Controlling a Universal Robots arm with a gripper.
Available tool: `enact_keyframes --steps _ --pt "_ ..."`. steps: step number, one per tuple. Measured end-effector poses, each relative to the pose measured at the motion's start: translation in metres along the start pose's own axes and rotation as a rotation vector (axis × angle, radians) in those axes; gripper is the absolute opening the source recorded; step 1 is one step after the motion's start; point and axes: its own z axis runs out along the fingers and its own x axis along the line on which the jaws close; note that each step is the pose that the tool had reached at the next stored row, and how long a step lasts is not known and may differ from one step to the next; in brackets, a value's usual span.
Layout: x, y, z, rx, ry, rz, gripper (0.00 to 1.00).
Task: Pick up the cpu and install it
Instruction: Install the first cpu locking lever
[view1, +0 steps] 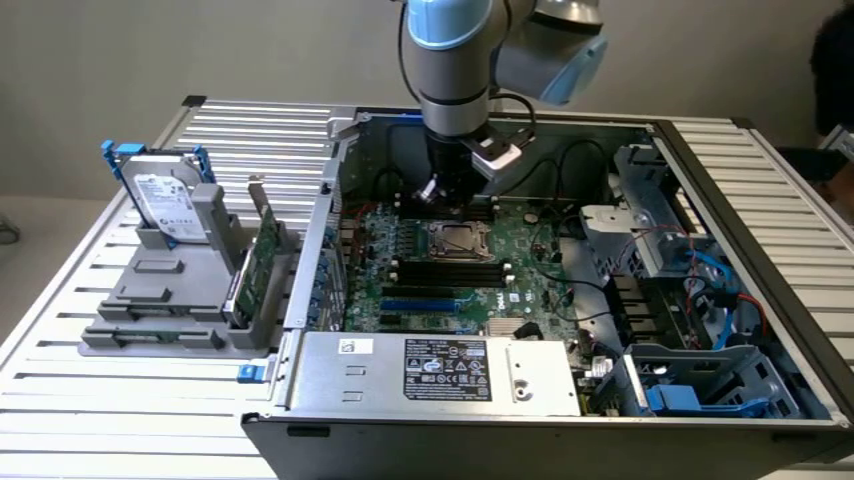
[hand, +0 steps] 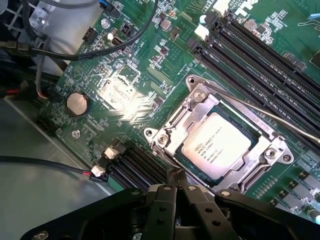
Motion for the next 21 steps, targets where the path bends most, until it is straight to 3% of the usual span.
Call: enact_keyframes --steps 21 --pt "0.0083 0.0066 0.0016 -0.0004 -0.0014 -0.009 0.11"
